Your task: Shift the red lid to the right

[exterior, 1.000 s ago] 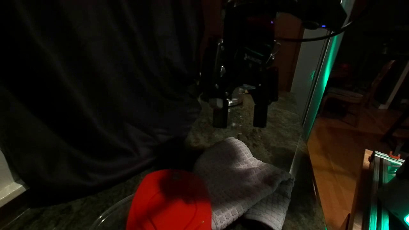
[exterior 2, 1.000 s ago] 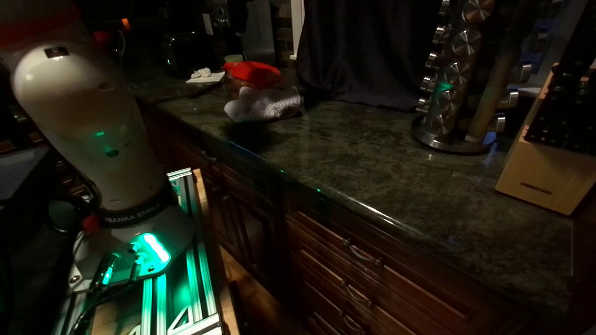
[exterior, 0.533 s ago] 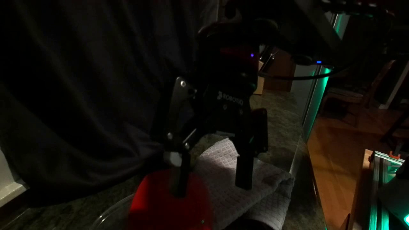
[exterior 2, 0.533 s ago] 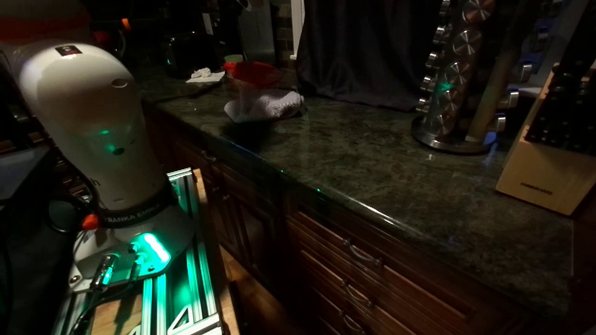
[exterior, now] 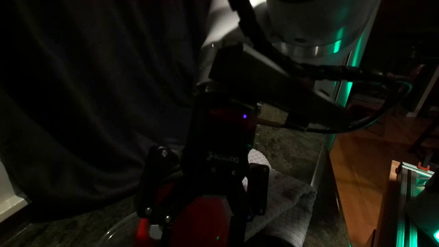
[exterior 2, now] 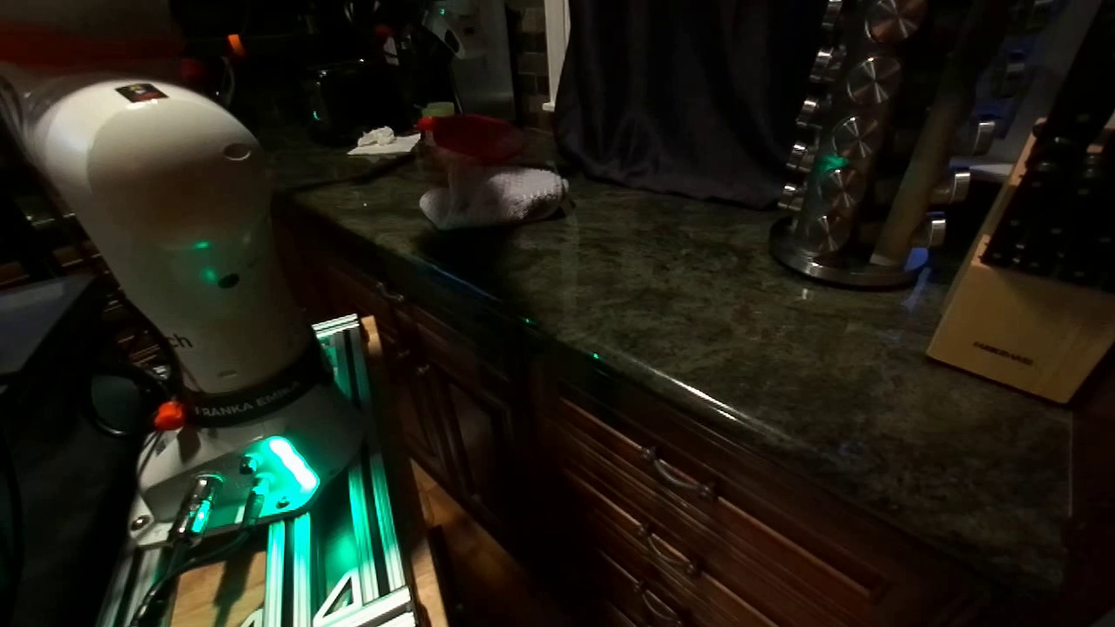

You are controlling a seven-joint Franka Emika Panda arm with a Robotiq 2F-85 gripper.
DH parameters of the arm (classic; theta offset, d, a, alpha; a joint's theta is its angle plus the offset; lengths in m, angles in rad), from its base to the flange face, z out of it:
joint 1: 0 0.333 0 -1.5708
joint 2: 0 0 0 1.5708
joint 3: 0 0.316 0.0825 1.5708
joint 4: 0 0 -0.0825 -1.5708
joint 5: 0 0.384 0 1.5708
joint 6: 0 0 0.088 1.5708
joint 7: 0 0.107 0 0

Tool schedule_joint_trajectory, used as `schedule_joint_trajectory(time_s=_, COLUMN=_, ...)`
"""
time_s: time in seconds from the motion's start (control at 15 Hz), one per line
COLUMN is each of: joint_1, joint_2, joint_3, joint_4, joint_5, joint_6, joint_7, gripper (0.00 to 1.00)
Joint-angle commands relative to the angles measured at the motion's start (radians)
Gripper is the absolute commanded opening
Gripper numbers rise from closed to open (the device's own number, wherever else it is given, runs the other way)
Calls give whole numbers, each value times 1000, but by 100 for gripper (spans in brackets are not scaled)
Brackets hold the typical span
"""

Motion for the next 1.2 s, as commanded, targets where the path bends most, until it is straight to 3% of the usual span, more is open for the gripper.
schedule_joint_trajectory(time_s=0.0, joint_1=37, joint_2=65, joint_3=6, joint_4=16, joint_5=26, joint_6=111, joint_7=50, gripper=100)
schedule_joint_trajectory(time_s=0.13, joint_1=56, joint_2=96, joint_3=9, joint_4=20, joint_5=31, joint_6=174, joint_7=67, gripper=100)
schedule_joint_trajectory(time_s=0.33, joint_1=83, joint_2=140, joint_3=13, joint_4=34, joint_5=45, joint_6=259, joint_7=90, gripper=91)
schedule_joint_trajectory(time_s=0.53, joint_1=107, joint_2=179, joint_3=16, joint_4=63, joint_5=55, joint_6=319, joint_7=109, gripper=77)
schedule_joint_trajectory(time_s=0.6, joint_1=115, joint_2=186, joint_3=13, joint_4=68, joint_5=51, joint_6=334, joint_7=121, gripper=65)
schedule_joint_trajectory(time_s=0.73, joint_1=126, joint_2=193, joint_3=9, joint_4=74, joint_5=50, joint_6=357, joint_7=135, gripper=62)
schedule_joint_trajectory(time_s=0.87, joint_1=131, joint_2=191, joint_3=8, joint_4=70, joint_5=54, joint_6=370, joint_7=147, gripper=46)
schedule_joint_trajectory(time_s=1.0, joint_1=131, joint_2=182, joint_3=8, joint_4=60, joint_5=59, joint_6=378, joint_7=157, gripper=50)
schedule_joint_trajectory(time_s=1.13, joint_1=128, joint_2=172, joint_3=12, joint_4=48, joint_5=81, joint_6=391, joint_7=157, gripper=65)
